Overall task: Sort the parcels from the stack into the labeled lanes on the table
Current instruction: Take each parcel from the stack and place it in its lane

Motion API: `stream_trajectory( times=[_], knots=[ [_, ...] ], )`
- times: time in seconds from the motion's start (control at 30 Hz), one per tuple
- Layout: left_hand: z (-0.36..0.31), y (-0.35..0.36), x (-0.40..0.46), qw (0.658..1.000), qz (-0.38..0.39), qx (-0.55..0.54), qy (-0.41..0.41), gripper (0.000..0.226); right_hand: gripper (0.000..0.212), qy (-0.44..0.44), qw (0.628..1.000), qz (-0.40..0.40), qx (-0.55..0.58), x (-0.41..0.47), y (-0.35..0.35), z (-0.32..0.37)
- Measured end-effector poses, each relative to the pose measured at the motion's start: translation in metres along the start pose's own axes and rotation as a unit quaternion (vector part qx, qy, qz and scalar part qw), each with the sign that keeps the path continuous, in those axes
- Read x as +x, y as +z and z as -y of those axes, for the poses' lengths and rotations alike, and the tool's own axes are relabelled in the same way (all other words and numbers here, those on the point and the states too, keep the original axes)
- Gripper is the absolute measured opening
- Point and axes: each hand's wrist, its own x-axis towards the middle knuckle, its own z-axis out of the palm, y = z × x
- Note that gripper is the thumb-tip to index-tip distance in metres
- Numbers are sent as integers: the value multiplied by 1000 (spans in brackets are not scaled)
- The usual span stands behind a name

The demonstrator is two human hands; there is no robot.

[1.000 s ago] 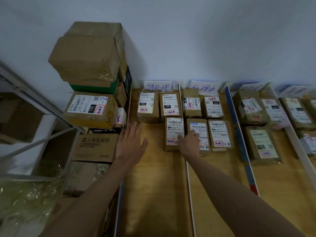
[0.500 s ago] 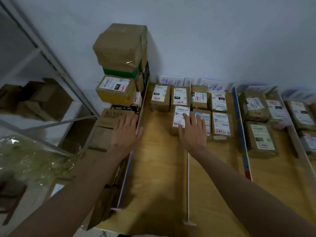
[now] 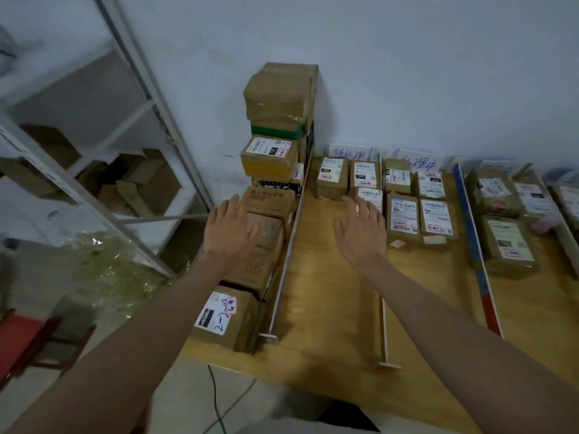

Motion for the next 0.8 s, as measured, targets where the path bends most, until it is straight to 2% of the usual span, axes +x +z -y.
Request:
stream_trajectory(
  times=[0.23,0.5,0.63,0.8],
  knots=[
    [76,16,-64,1000,21,-19,11,57,51,34,999,26,3,-74,25,78],
    [146,49,-119,996,85,-37,-2,57,50,87,992,79,47,-154,65,164],
    [157,62,-135,985,129,-99,-48,56,46,121,981,135,74,-178,76,192],
    [152,72,-151,952,150,-237,-121,58,42,164,960,183,134,-186,79,215]
  ],
)
